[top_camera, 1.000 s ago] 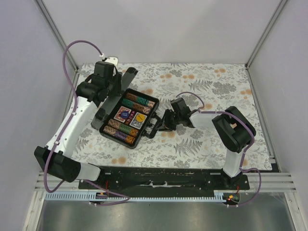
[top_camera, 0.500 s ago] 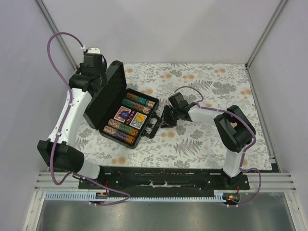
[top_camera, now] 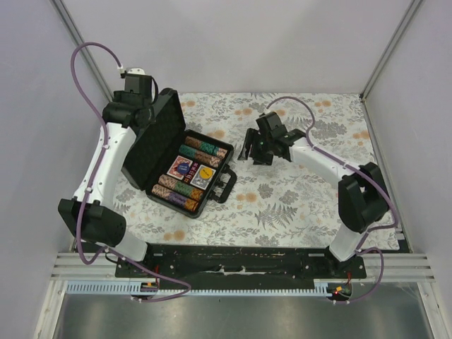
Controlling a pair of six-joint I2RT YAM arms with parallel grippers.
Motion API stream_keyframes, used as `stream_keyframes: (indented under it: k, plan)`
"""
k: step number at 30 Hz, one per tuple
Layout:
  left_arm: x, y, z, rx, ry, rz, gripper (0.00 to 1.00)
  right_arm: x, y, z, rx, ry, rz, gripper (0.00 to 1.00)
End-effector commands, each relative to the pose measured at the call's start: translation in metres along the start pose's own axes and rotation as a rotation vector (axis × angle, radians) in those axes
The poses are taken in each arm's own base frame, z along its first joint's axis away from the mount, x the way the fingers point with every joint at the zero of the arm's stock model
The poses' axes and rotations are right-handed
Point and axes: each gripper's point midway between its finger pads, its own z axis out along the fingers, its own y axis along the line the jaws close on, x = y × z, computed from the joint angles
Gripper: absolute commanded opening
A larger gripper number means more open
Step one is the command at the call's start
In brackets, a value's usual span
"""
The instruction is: Pack up texas hold em set
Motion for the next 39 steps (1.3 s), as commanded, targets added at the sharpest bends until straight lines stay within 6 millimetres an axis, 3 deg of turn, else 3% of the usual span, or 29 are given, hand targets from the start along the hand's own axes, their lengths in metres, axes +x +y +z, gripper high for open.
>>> stream_keyframes:
  k: [1,6,9,15,33,36,39]
  plan:
    - [0.007,0.007,-0.012,-0.018,0.050,-0.004,0.65,-0.022,-0.053,-0.040,0.214,-0.133,-0.046,0.71]
    - [-0.009,0.005,-0.041,0.088,-0.011,-0.066,0.71,-0.016,-0.120,-0.049,0.432,-0.149,-0.049,0.76]
    - [-0.013,0.004,-0.058,0.152,-0.039,-0.088,0.75,-0.017,-0.138,-0.045,0.486,-0.139,-0.075,0.75]
    - [-0.016,0.004,-0.082,0.235,-0.084,-0.127,0.79,-0.019,-0.133,-0.017,0.464,-0.067,-0.095,0.75]
    - [0.001,-0.011,-0.096,0.365,-0.074,-0.115,0.79,-0.011,-0.136,0.034,0.353,0.125,-0.458,0.71]
    - [0.003,-0.011,-0.095,0.368,-0.069,-0.106,0.79,-0.007,-0.137,0.041,0.337,0.153,-0.469,0.66]
    - [0.004,-0.011,-0.094,0.368,-0.067,-0.102,0.79,-0.002,-0.138,0.046,0.331,0.173,-0.463,0.53]
